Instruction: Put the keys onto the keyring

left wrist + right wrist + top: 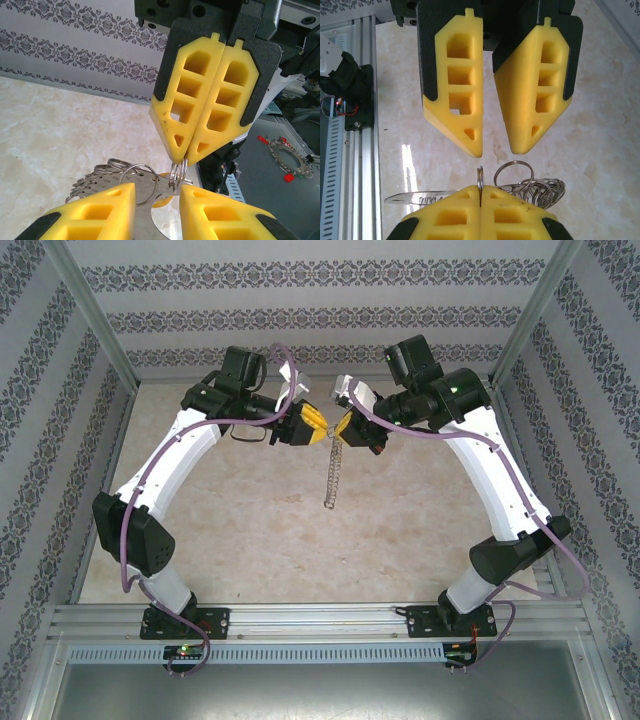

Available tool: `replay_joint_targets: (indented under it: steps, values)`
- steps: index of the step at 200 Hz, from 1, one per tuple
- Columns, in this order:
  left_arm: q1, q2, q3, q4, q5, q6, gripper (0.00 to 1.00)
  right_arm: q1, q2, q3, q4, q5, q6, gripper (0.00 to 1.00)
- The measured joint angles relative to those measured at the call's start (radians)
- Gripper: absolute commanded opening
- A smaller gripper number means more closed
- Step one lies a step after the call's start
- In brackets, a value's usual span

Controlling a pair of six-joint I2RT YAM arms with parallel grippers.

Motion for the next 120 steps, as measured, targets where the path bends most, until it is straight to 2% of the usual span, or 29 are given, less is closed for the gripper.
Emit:
replay_joint_targets:
  steps: [120]
  values:
    - [-0.014,0.062,0.073,-0.103,0.064,0.051,0.29,0.0,0.0,0.0,0.013,-0.016,0.0,0.0]
